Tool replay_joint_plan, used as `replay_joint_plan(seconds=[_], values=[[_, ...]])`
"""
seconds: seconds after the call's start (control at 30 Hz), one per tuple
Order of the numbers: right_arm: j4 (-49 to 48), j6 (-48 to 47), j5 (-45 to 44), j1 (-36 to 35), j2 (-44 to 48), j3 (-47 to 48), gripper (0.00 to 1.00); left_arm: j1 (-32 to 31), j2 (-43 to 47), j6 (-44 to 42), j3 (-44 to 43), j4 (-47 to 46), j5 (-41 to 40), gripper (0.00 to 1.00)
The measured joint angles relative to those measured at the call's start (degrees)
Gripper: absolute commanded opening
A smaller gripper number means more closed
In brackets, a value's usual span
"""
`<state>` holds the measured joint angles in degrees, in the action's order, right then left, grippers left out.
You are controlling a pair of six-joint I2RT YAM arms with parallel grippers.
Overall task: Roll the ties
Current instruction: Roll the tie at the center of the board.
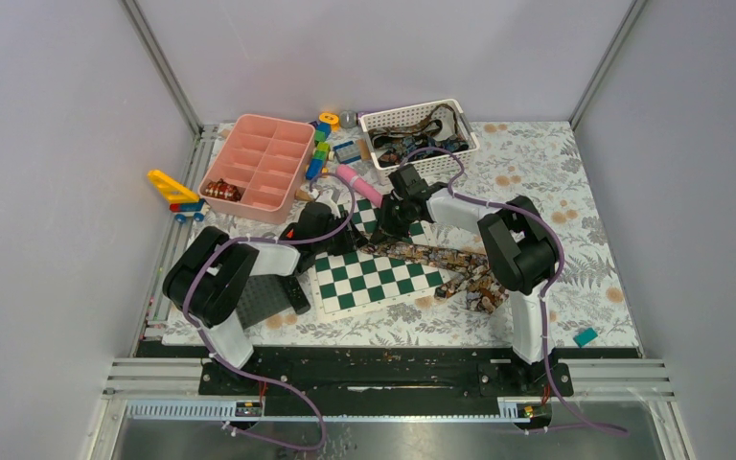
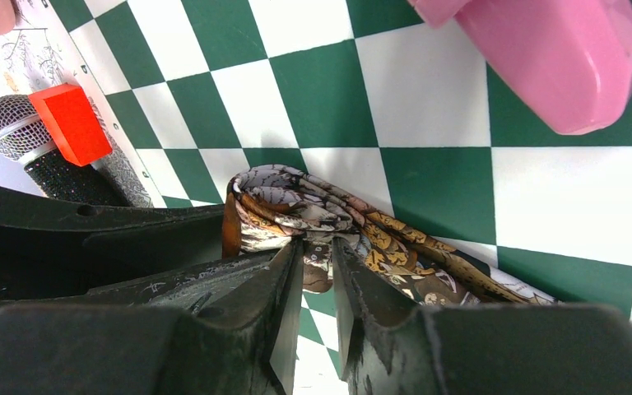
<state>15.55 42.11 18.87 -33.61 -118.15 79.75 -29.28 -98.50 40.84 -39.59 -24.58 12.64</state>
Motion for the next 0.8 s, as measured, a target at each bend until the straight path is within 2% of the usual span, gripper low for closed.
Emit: replay_joint_plan(seconds=[0.3, 0.6, 0.8], values=[[2.29, -0.63, -0.37, 0.66, 3.19, 0.33, 0.36, 0.0, 0.28, -0.11, -0.22, 1.14, -0.37, 0.3], [2.43, -2.32, -3.08, 5.79, 22.27, -4.42, 0.37, -0.55, 2.14, -2.6, -2.64, 8.24, -3.37, 0.3], [2.38, -3.5, -4.79, 7.72, 25.44, -11.21, 0.37, -2.23, 2.71, -5.31, -6.1, 14.16, -8.07, 0.3]])
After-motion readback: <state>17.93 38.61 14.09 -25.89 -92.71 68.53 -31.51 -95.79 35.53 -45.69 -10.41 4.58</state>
